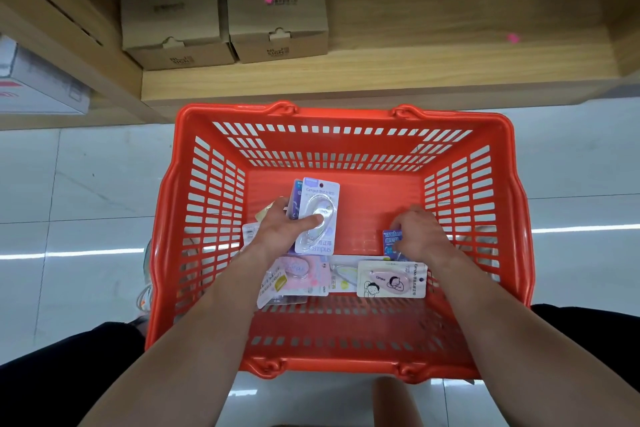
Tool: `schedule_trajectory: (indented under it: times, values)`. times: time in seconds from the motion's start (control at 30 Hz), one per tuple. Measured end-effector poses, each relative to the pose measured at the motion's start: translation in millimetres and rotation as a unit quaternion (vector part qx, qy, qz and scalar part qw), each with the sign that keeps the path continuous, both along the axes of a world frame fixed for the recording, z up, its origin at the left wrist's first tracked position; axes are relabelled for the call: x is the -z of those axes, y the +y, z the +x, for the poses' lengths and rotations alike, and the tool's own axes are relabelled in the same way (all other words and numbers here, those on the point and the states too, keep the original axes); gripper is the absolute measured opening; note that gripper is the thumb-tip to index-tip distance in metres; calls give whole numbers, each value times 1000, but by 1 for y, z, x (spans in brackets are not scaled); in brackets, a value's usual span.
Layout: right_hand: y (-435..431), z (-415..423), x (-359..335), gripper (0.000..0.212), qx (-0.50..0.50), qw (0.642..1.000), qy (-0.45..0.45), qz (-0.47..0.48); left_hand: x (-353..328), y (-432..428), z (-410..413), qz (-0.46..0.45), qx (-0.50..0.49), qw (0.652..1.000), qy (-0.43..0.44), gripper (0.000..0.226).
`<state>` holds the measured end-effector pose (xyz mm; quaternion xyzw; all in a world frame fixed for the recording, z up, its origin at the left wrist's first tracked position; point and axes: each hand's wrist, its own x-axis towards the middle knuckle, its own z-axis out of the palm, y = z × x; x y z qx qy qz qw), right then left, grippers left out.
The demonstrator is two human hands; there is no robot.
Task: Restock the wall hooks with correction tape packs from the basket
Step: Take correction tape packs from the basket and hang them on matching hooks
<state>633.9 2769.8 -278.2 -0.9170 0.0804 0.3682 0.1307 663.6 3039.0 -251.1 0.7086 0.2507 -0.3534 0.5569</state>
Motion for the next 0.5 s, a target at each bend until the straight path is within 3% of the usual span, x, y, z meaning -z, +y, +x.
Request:
schedule_trajectory:
  times: [0.13,0.2,0.3,0.4,0.5]
  values:
    - [5,5,-11,21,-60,997,-42,8,-1,0,1,-2,-3,1000,-3,47]
    - [7,13,-19,9,18,994,-57,91,-4,0,1,-6,-11,1000,-10,46]
    - [9,30,-41,16,184,943,-62,271,-12,1,5,0,-23,999,-29,47]
    - [12,47,-73,9,245,899,-104,348,-31,2,9,-4,-21,998,-55,46]
    - [20,57,-104,17,323,842,-125,414,-63,0,10,-20,-8,996,-83,35]
